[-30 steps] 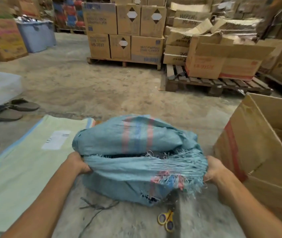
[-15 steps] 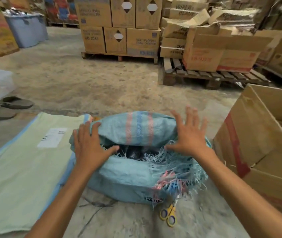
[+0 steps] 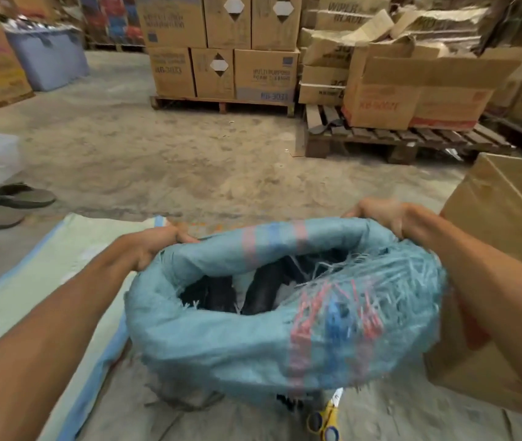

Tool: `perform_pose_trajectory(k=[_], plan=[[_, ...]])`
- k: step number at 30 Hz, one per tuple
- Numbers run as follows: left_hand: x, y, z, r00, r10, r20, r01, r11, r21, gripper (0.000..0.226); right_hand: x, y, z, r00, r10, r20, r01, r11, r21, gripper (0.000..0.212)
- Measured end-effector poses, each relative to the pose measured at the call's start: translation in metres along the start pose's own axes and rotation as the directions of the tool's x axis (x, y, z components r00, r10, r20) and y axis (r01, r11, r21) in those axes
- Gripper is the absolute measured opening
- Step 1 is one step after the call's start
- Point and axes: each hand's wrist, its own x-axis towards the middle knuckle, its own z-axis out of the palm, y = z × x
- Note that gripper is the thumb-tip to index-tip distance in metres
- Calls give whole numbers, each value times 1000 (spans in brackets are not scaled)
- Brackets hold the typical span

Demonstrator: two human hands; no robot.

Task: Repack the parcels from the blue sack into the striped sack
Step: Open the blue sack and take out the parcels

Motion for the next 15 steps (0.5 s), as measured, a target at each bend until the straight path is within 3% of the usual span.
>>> perform_pose_trajectory(k=[2,5,6,8,11,13,14,15], plan=[[17,-3,1,999,-44,-14,44,999,-31,33,10,11,11,998,32,-47,-33,999,-6,31],[24,-2,15,1000,-12,4,12,999,49,31,27,37,24,987,147,67,-146,989,-22,39],[21,0,20,1000,19,-8,-19,998,52,40,30,44,28,987,160,33,-159,987,-28,34],[19,0,26,980,155,-123,-141,984,113,60,33,52,34,980,33,-195,-67,983,-173,32],[0,0,33,807,451,-381,-226,832,507,80,13,52,47,823,-230,-519,42,937,-348,44],[-13,-7,44,614,583,-532,-78,715,695,90,-12,50,57,695,-273,-665,52,942,-333,45],[-25,-11,56,547,577,-607,25,713,701,94,-26,50,64,658,-274,-701,37,942,-334,47],[-29,-17,68,525,529,-667,125,727,675,100,-36,50,72,645,-263,-717,-11,936,-353,52]])
